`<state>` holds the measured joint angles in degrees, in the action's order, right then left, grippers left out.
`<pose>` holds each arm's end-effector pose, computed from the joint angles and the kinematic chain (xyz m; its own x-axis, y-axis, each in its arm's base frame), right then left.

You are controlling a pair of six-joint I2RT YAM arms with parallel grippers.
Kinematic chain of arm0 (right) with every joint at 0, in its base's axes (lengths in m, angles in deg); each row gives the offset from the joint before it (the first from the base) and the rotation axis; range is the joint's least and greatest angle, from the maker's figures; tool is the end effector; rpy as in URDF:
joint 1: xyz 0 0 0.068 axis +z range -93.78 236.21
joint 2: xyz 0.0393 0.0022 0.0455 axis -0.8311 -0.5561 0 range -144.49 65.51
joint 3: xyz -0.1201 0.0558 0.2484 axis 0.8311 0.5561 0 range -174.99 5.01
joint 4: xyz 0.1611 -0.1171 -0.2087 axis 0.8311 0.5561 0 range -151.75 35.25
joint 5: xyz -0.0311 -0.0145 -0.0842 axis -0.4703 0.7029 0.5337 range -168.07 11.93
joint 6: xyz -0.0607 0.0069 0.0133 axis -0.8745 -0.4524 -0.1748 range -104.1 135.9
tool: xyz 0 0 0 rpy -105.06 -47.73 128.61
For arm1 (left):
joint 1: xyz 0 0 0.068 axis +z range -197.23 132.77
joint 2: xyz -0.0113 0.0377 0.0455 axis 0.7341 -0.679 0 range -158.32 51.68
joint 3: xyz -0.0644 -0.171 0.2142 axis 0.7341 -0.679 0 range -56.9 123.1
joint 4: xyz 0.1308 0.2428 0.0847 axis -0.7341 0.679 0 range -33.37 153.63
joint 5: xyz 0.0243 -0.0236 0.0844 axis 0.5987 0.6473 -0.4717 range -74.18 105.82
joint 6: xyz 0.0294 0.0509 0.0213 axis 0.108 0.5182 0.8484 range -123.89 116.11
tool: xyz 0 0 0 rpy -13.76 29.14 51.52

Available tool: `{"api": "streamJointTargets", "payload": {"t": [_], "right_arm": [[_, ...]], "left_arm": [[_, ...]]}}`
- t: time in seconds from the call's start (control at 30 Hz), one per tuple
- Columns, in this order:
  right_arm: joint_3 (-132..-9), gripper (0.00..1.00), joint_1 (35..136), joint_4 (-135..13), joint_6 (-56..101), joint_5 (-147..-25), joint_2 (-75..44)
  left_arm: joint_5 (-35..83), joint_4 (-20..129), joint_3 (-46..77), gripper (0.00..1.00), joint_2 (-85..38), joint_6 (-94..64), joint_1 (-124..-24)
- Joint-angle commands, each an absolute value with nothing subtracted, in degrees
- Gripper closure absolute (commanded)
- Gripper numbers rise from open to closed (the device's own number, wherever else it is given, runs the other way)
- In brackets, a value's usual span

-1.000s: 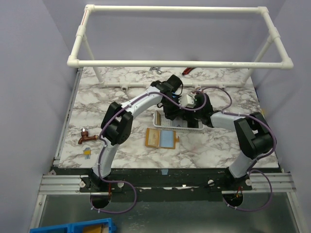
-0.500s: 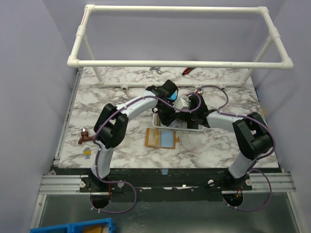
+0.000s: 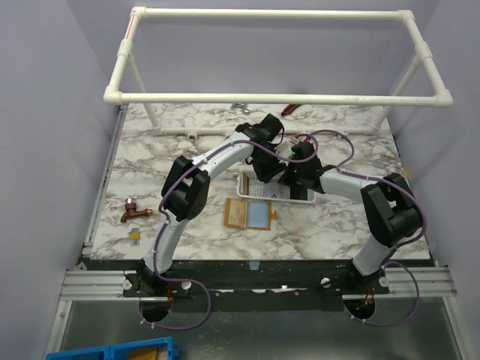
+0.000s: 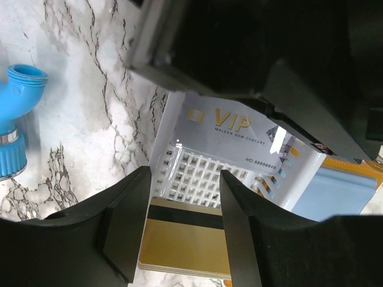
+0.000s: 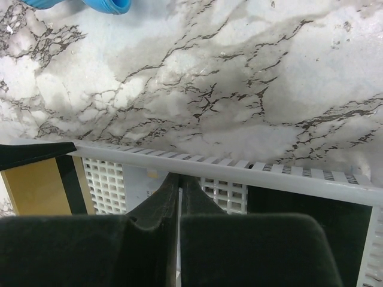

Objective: Put the credit cards into the card holder
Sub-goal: Pick up the credit card from the storage box.

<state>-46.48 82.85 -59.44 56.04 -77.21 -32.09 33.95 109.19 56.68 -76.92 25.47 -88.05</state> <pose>0.3309 0.1651 0.1374 -0.7945 0.3226 -0.5145 0.0951 0.9029 0.4192 0.3807 -0.3483 0.2037 -0.2611 0.8412 -0.4735 0.9627 0.2629 -0.0637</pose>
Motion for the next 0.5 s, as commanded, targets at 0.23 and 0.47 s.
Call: {"api": "streamJointTargets", "payload": {"t": [0.23,0.47], "right_arm": [[-41.6,0.99,82.2,-58.2,56.9,-79.1,-24.1],[-37.8,0.99,82.1,-64.5,56.5,-80.8,-19.1]], "left_arm": [[38.3,109.3,52.9,0.49,-74.1,25.4,-87.3],[42.5,110.5,54.7,0.49,-72.9,22.4,-86.2]]}}
